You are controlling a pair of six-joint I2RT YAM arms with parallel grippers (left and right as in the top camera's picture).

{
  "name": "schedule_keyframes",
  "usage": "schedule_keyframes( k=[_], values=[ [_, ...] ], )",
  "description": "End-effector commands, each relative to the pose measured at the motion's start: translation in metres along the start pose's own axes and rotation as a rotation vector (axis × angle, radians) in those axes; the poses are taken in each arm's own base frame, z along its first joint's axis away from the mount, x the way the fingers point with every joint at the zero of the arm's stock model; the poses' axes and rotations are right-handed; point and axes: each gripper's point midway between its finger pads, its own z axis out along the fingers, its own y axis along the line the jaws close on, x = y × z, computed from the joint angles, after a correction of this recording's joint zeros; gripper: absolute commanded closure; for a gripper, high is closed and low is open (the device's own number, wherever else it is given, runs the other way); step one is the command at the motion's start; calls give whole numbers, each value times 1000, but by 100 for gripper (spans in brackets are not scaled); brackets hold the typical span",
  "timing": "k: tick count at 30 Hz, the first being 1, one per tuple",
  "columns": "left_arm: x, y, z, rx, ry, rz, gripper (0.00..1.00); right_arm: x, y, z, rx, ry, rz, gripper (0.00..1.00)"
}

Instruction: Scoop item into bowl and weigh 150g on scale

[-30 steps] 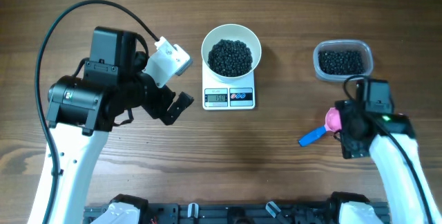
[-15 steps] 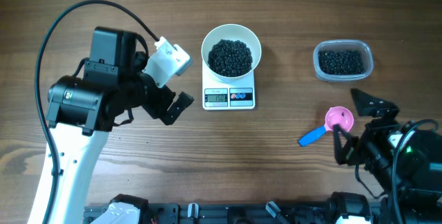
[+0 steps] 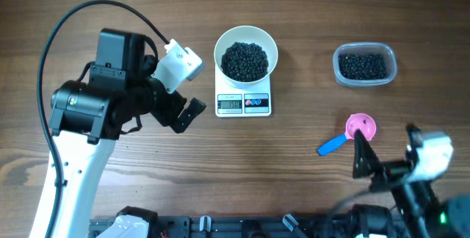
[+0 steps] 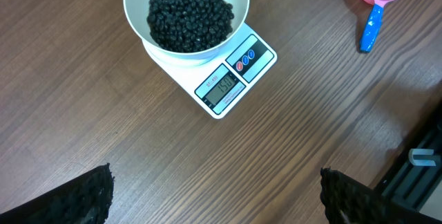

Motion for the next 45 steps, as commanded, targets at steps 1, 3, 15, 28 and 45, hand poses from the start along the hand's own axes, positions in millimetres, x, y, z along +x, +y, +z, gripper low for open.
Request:
schedule_keyframes(
  k=[1, 3, 15, 28, 45],
  values=[
    [-3, 2, -2, -7, -8, 14, 0, -8, -6, -25, 65, -115, 59, 0],
    [-3, 2, -2, -7, -8, 14, 0, 7, -13, -17, 95, -79, 61, 0],
    [-3, 2, -2, -7, -8, 14, 0, 41, -20, -2, 118, -78, -76, 0],
    [-3, 2, -2, -7, -8, 14, 0, 115, -46, 109, 116, -201, -59, 0],
    [-3, 2, -2, -7, -8, 14, 0, 113, -24, 109, 28, -216, -75, 0]
  ],
)
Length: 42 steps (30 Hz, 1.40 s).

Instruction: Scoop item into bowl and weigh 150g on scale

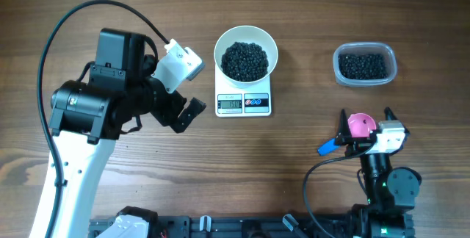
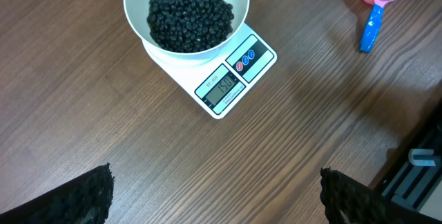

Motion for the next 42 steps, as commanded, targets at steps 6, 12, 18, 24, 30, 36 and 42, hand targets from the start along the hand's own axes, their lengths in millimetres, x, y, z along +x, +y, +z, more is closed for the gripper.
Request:
schedule_keyframes(
  k=[6, 12, 18, 24, 30, 36, 42],
  values=[
    [-3, 2, -2, -6, -8, 14, 0, -13, 54, -3, -217, -78, 4, 0],
    [-3, 2, -2, -6, -8, 14, 0, -13, 54, -3, -218, -76, 3, 0],
    [0, -3, -2, 20, 0, 7, 0, -13, 54, -3, -218, -77, 3, 0],
    [8, -3, -18, -54, -54, -149, 0, -13, 54, -3, -218, -76, 4, 0],
    [37, 0, -40, -230, -406, -356, 0, -13, 54, -3, -218, -77, 3, 0],
    [73, 14, -51, -380, -743, -503, 0, -13, 54, -3, -217, -76, 3, 0],
    [82, 13, -49, -418, -895, -471, 0, -13, 54, -3, -218, -77, 3, 0]
  ],
)
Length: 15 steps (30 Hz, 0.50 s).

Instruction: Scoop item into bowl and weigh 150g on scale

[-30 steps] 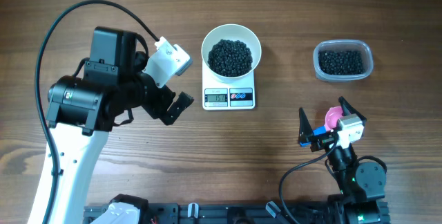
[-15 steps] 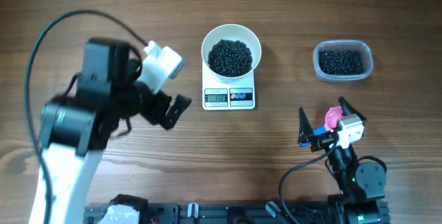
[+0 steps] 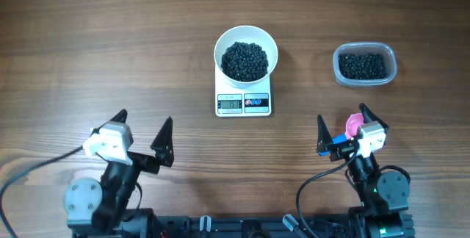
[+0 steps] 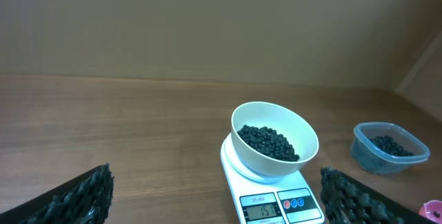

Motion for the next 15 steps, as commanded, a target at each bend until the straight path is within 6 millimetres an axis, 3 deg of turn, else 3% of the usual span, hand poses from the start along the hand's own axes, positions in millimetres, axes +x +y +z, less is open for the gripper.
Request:
schedule_keyframes(
  k=[1, 9, 15],
  values=[
    [9, 2, -1, 6, -54, -23, 0, -1, 1, 0, -3, -9, 13, 0],
    [16, 6, 6, 17, -165, 2, 0, -1, 1, 0, -2, -9, 13, 0],
    [45, 16, 27, 19, -189, -17, 0, -1, 1, 0, -3, -9, 13, 0]
  ],
)
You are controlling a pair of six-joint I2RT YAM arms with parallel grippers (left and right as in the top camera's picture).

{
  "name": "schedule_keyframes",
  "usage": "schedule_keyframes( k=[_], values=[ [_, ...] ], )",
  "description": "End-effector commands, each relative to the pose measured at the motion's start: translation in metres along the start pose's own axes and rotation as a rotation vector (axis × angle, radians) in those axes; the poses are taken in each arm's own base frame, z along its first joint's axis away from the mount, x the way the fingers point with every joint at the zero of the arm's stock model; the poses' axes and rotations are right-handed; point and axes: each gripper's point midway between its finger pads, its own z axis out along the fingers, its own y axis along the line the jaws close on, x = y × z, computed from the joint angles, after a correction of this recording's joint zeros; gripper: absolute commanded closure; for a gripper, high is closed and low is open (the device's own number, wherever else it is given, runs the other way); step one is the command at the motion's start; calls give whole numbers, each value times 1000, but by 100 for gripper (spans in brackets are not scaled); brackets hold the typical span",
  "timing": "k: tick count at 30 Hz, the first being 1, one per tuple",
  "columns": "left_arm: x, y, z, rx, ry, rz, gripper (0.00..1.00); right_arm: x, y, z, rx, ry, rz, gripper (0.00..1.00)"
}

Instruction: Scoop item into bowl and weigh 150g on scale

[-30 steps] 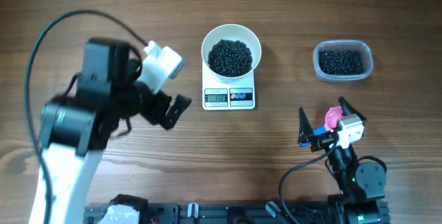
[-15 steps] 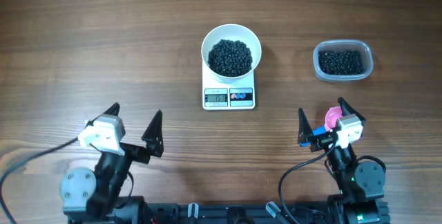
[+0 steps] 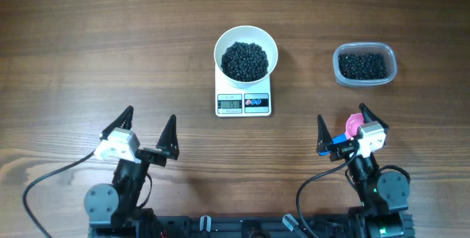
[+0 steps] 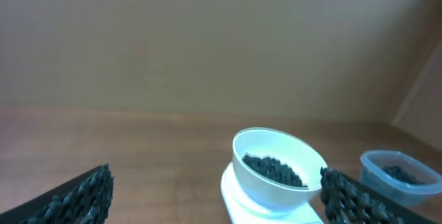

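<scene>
A white bowl [image 3: 219, 53] filled with black beans [image 3: 245, 60] stands on the white scale [image 3: 258, 103], back centre of the table. The left wrist view also shows the bowl [image 4: 276, 188] on the scale [image 4: 233, 186]. A pink scoop [image 3: 354, 124] with a blue handle lies under my right gripper [image 3: 341, 117], which stands open and holds nothing. My left gripper [image 3: 150, 117] rests open near the front left, aimed at the bowl, its fingers [image 4: 76, 198] wide apart and empty.
A clear tub [image 3: 337, 65] of black beans sits at the back right, also seen as the tub [image 4: 397, 182] at the right edge of the left wrist view. Both arms are folded low at the wooden table's [image 3: 110, 40] front edge.
My left arm has shifted slightly to the right at the front edge and its camera has tilted upward, showing more wall. The right arm, scoop, bowl and scale have not moved.
My left arm hung open above the table left of the scale, which read 150, while my right arm was low at the front right by the scoop. The right arm then folded upright beside the scoop. Later the left arm had folded back to the front left.
</scene>
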Motion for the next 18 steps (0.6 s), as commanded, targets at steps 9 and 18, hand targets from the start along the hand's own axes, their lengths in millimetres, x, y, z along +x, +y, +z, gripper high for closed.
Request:
schedule_keyframes(
  k=[9, 18],
  values=[
    [54, 21, 10, -66, 49, -29, 0, -2, 1, 0, -3, -10, 13, 0],
    [70, 34, 8, -135, 101, -55, 0, -2, 1, 0, -3, -10, 14, 0]
  ],
)
